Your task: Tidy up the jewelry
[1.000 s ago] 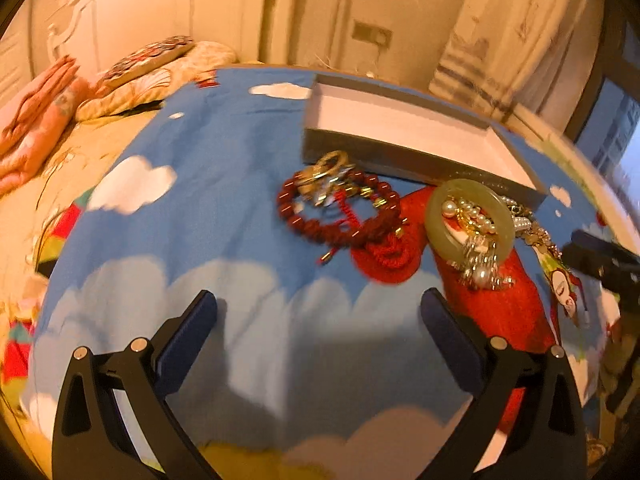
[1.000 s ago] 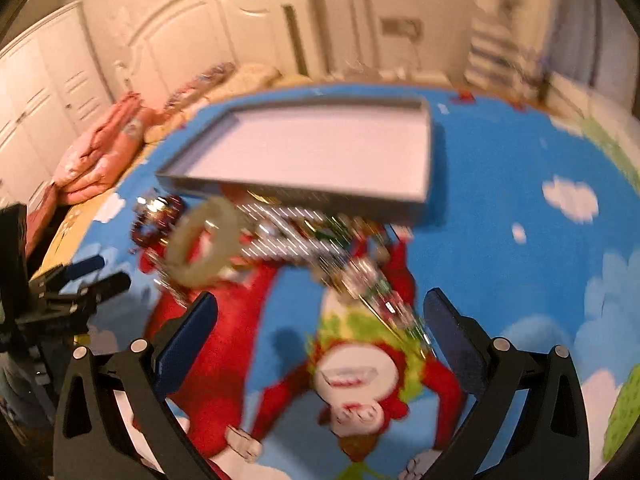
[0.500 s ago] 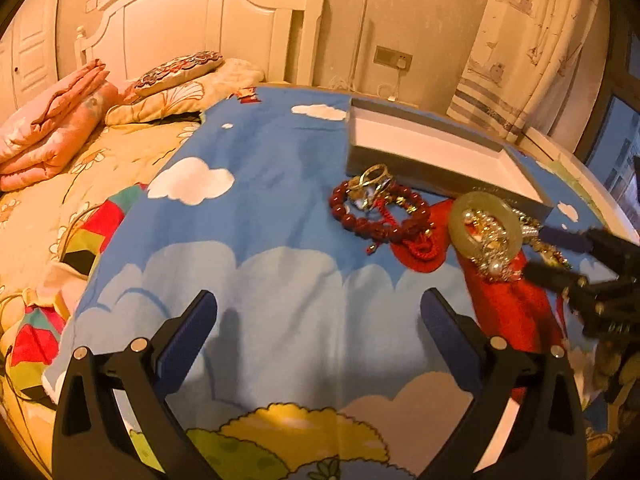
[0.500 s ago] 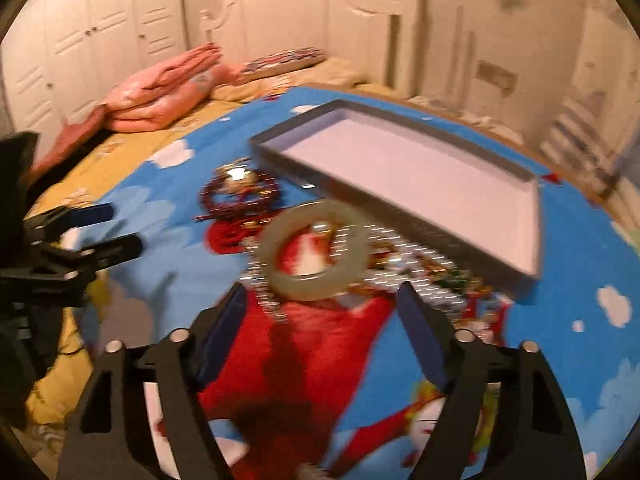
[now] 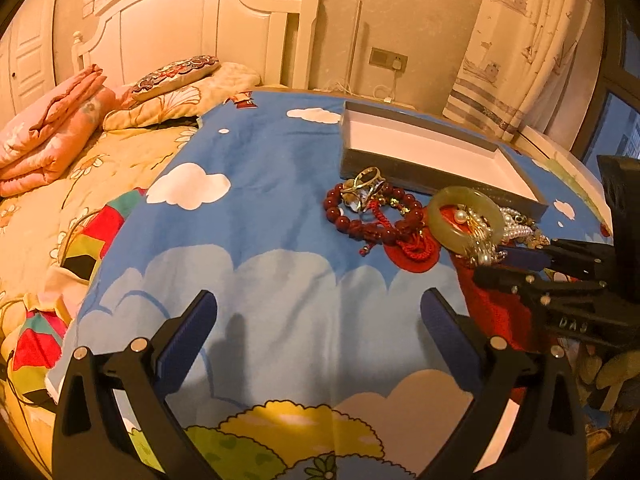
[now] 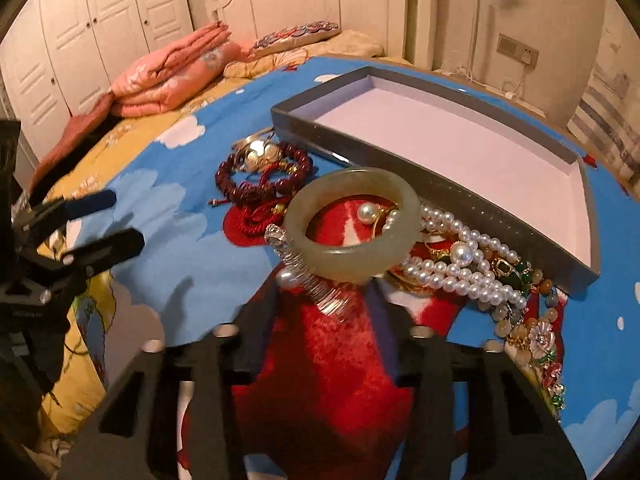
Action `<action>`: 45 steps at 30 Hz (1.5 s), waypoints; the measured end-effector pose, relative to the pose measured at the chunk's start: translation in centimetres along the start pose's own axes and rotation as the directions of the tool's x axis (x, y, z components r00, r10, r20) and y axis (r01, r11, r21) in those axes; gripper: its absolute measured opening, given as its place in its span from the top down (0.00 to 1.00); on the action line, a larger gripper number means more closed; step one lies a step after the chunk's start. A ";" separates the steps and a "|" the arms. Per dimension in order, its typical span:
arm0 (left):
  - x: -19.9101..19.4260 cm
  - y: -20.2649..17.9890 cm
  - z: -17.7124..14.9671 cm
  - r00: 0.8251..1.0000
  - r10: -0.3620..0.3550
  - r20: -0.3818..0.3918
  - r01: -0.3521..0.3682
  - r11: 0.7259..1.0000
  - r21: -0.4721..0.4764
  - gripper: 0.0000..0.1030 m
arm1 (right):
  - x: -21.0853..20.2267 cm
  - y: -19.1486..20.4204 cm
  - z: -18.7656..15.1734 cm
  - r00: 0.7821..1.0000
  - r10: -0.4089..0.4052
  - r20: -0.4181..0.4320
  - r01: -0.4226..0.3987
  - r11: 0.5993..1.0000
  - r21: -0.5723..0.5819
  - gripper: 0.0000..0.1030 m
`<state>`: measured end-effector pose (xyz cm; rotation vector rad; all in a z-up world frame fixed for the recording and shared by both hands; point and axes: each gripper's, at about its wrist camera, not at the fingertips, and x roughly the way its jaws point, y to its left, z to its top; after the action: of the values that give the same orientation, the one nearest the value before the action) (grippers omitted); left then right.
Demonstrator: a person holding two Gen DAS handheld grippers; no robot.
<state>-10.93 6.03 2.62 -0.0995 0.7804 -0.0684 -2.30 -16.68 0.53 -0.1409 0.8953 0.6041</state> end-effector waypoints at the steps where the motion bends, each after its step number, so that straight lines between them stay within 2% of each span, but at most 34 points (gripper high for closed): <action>1: 0.0 -0.1 0.0 1.000 -0.002 -0.003 0.002 1.000 0.002 0.02 | -0.2 -0.3 0.0 1.000 0.023 0.008 -0.023 1.000 0.012 0.68; 2: 0.0 -0.2 0.1 1.000 -0.005 -0.005 0.005 1.000 0.004 0.02 | -0.5 -0.7 -0.1 0.998 0.053 0.022 -0.053 0.998 0.027 0.85; 3: 0.1 -0.3 0.1 1.000 -0.007 -0.007 0.007 1.000 0.005 0.02 | -0.9 -1.2 -0.2 0.994 0.101 0.039 -0.103 0.994 0.048 0.88; 6: 0.4 -0.8 0.3 1.000 -0.013 -0.017 0.013 1.000 0.018 0.02 | -1.6 -1.9 -0.4 0.984 0.166 0.072 -0.170 0.983 0.061 0.90; 10: 1.3 -1.8 0.7 0.999 -0.024 -0.031 0.025 0.999 0.043 0.02 | -1.3 -1.7 0.0 0.976 0.212 0.041 -0.214 0.976 0.044 0.90; 13: 1.7 -2.1 1.2 0.999 -0.030 -0.031 0.031 0.999 0.040 0.02 | -0.8 -1.0 0.3 0.976 0.216 -0.001 -0.216 0.976 0.011 0.88; 16: 1.6 -2.3 1.4 0.999 -0.030 -0.025 0.031 0.999 0.040 0.02 | -0.3 -0.4 0.6 0.981 0.192 -0.019 -0.192 0.981 -0.021 0.79; 18: 1.6 -2.2 1.3 0.999 -0.027 -0.028 0.029 0.999 0.040 0.02 | 0.0 0.1 1.0 0.985 0.169 -0.030 -0.170 0.984 -0.044 0.58; 27: 1.0 0.0 0.5 1.000 -0.003 -0.030 0.003 1.000 -0.011 0.02 | 2.2 4.1 1.7 0.996 0.058 -0.065 -0.072 0.969 -0.238 0.57; 29: 0.8 0.3 0.4 1.000 -0.003 -0.028 0.003 1.000 -0.017 0.02 | 2.3 4.2 1.7 0.997 0.049 -0.060 -0.063 0.963 -0.261 0.59; 31: 0.6 0.5 0.3 1.000 -0.003 -0.029 0.002 1.000 -0.021 0.02 | 2.1 3.1 1.8 0.993 0.104 -0.058 -0.113 0.972 -0.206 0.61; 32: 0.6 0.6 0.4 1.000 -0.004 -0.031 0.004 1.000 -0.021 0.02 | 1.9 2.6 1.8 0.988 0.142 -0.057 -0.150 0.973 -0.173 0.75; 34: 0.6 0.4 0.5 0.999 -0.010 -0.032 0.010 1.000 -0.017 0.02 | 1.4 0.3 1.8 0.964 0.260 -0.051 -0.261 0.965 -0.036 0.75; 36: 0.8 -0.2 0.8 0.999 -0.021 -0.035 0.021 1.000 -0.001 0.02 | 1.1 -1.5 1.3 0.950 0.308 -0.039 -0.306 0.950 0.056 0.75; 37: 0.9 -0.6 1.0 0.999 -0.026 -0.035 0.027 1.000 0.008 0.02 | 1.1 -2.9 1.0 0.935 0.353 -0.034 -0.346 0.930 0.127 0.75; 39: 1.3 -1.8 1.6 0.999 -0.040 -0.037 0.042 0.998 0.039 0.02 | 0.8 -5.0 0.3 0.919 0.394 -0.002 -0.383 0.895 0.229 0.75; 41: 1.8 -3.0 2.1 0.998 -0.052 -0.039 0.055 0.996 0.069 0.02 | -0.6 -7.6 -0.7 0.897 0.438 0.064 -0.433 0.840 0.326 0.75; 43: 2.4 -4.9 2.8 0.997 -0.069 -0.045 0.074 0.990 0.123 0.02 | -1.9 -9.3 -1.2 0.889 0.443 0.115 -0.452 0.812 0.368 0.75; 45: 3.1 -6.8 3.6 0.995 -0.083 -0.046 0.090 0.978 0.187 0.02 | -3.6 -11.3 -1.9 0.891 0.421 0.166 -0.452 0.798 0.400 0.75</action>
<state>-6.42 -0.80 3.77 0.0481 0.8035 -0.2272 0.87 -28.27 0.66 0.5030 0.9801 0.8191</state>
